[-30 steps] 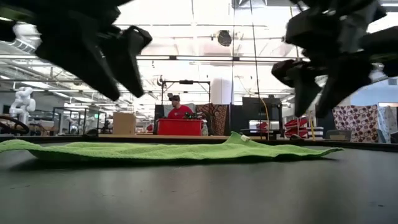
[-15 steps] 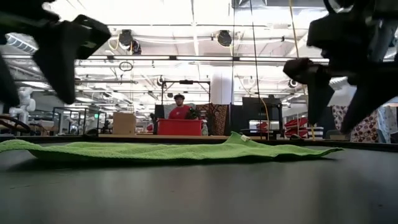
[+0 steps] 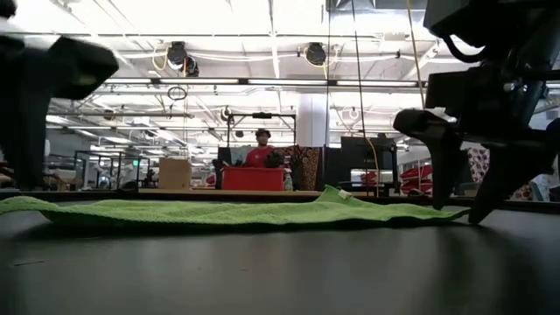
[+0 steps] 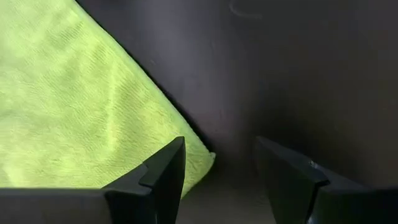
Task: Roll towel into tight, uniform cylinder
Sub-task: Fold the green towel
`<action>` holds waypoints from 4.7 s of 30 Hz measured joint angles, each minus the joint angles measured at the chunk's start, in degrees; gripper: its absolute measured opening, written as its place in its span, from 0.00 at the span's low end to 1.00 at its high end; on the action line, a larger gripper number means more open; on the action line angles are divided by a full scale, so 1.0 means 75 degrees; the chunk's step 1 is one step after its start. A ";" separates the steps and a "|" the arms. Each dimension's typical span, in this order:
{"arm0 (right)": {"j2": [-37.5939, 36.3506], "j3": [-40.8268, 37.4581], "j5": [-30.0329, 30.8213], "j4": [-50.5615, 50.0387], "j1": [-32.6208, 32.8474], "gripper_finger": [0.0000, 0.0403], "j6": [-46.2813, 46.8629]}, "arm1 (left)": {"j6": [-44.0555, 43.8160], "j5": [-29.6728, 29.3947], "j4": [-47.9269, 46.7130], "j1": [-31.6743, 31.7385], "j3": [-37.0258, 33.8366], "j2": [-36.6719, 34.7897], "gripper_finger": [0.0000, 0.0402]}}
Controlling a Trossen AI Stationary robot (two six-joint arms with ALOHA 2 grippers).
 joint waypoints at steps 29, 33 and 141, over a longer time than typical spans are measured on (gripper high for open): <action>-0.0629 -0.0329 -0.0774 0.0128 -0.0023 0.00 0.1566 | 0.0079 -0.0694 -0.0184 0.0534 -0.0023 0.0577 0.03; -0.1093 -0.0327 -0.1363 0.0097 0.0116 0.00 0.2010 | 0.0051 -0.0451 -0.0271 0.0540 0.0058 0.0388 0.01; -0.3034 -0.0296 -0.4601 0.0640 -0.1745 0.00 0.3317 | -0.2374 -0.2678 -0.3080 0.2055 0.0174 -0.0985 0.03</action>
